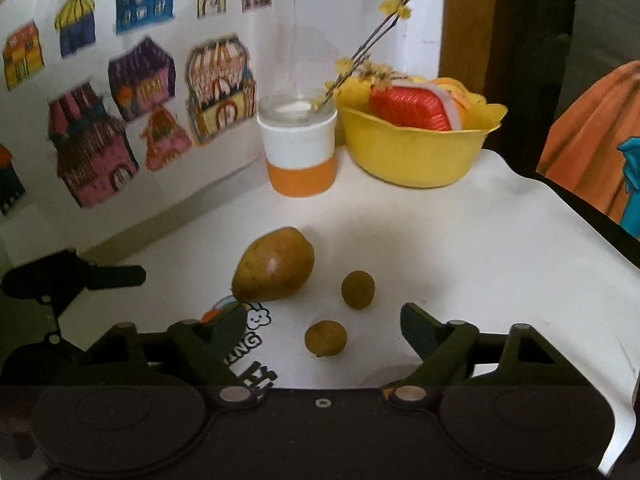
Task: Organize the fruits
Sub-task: 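Grasp a small orange fruit with the left tool while the right tool grasps a small brown round fruit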
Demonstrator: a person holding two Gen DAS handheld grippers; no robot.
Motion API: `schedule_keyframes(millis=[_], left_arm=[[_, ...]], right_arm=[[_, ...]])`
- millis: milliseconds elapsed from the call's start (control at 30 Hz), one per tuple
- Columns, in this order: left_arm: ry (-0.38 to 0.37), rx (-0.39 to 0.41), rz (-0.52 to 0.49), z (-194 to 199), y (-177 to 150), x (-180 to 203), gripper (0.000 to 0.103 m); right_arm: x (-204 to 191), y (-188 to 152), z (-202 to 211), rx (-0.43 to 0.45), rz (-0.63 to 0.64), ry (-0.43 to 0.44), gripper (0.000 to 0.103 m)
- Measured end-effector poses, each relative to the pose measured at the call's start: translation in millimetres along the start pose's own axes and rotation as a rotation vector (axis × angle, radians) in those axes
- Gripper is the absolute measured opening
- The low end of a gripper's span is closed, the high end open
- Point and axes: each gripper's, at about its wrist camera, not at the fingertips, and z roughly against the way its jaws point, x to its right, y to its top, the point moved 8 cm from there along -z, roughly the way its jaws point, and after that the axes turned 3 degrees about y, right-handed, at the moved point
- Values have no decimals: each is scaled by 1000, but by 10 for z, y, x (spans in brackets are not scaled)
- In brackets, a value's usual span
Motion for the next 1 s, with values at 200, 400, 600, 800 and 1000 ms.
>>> schedule_keyframes(millis=[200, 400, 600, 800, 1000], left_arm=[[-7, 1, -14, -71, -18, 34, 87], [-25, 1, -19, -96, -26, 55, 74], [-51, -6, -23, -138, -16, 91, 56], [-71, -18, -17, -198, -16, 120, 38], [-85, -13, -15, -220, -21, 141, 29]], right_arm=[[-59, -61, -186, -26, 58, -8, 63], [-26, -119, -258, -50, 56, -11, 52], [-11, -188, -327, -81, 51, -8, 42], [-9, -220, -383, -94, 39, -4, 37], [16, -234, -404, -97, 5, 4, 32]])
